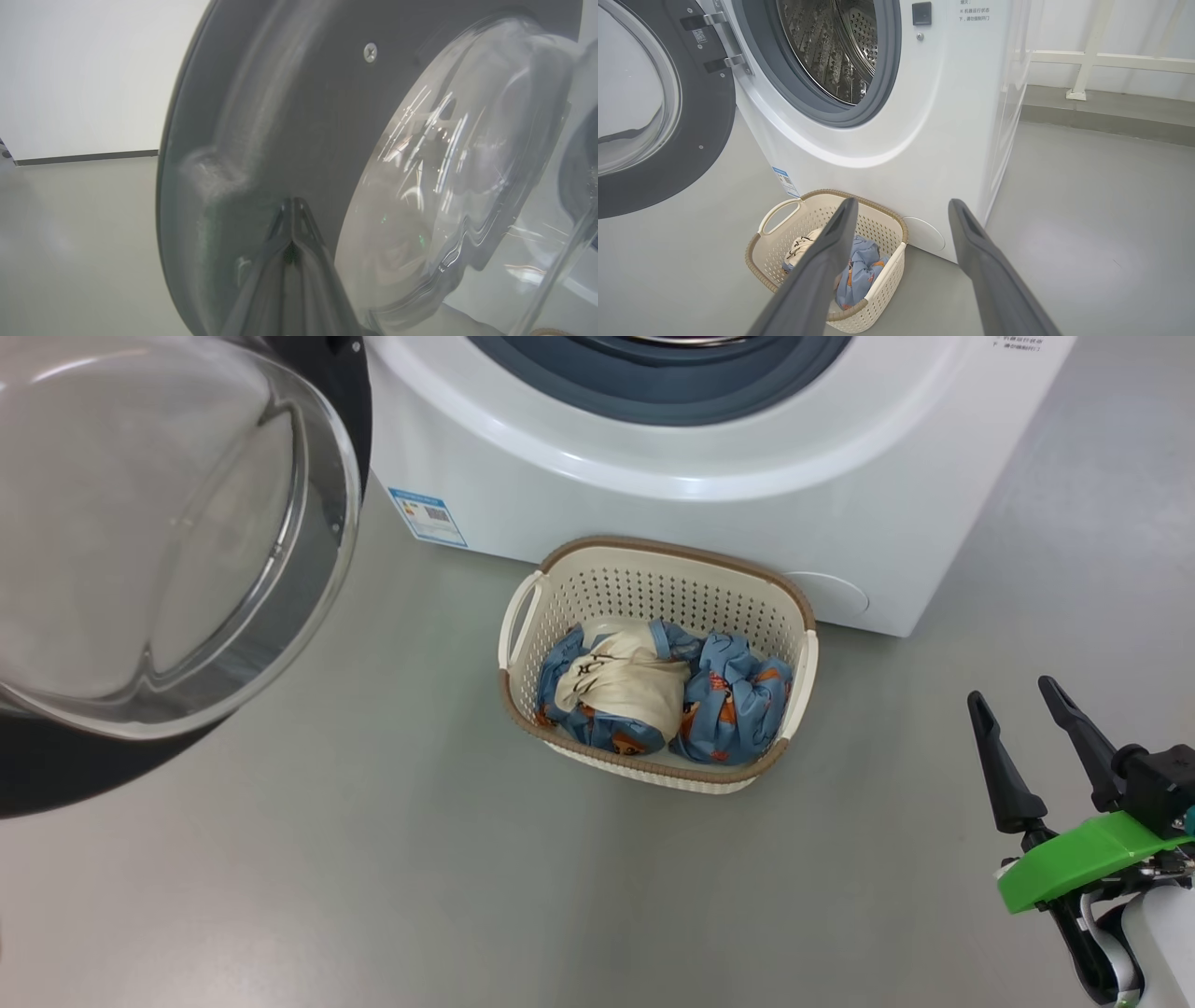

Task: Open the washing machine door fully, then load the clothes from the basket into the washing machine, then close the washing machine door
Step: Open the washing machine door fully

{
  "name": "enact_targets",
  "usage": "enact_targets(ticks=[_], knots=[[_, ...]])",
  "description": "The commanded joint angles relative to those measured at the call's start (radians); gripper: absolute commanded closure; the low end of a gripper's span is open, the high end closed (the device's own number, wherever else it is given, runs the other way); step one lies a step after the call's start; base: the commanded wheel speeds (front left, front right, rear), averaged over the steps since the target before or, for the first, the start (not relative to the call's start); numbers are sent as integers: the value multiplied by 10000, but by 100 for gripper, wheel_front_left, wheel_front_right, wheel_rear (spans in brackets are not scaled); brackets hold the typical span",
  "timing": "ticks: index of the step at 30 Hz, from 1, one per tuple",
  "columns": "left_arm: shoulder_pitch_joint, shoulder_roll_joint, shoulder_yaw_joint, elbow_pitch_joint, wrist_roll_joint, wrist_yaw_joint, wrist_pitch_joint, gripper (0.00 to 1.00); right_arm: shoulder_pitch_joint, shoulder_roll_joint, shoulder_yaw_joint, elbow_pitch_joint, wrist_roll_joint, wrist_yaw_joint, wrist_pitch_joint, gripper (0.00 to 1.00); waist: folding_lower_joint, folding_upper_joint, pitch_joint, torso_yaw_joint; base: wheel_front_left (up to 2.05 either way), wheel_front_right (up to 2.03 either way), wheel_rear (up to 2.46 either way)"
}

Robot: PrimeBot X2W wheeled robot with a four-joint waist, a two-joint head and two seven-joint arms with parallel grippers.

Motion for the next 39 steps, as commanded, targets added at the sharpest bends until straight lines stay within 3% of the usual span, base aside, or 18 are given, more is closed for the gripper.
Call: enact_targets(ticks=[1,18,29,39], knots=[[-438,828,457,-10,142,-14,-106,100,-217,-205,231,-236,-161,54,-122,0,0,-1,129,-9,0,0,0],[-2037,1278,810,1557,811,-110,-107,100,-709,-610,310,-383,-262,54,-122,0,0,-1,1104,-28,0,0,0],[-2363,1566,1050,2091,1062,65,-107,100,-911,-725,333,-443,-316,54,-122,0,0,-1,1442,-66,0,0,0],[-2556,1800,1141,2504,1265,-44,-107,100,-1061,-727,385,-375,-315,54,-122,0,0,-1,1466,-79,0,0,0]])
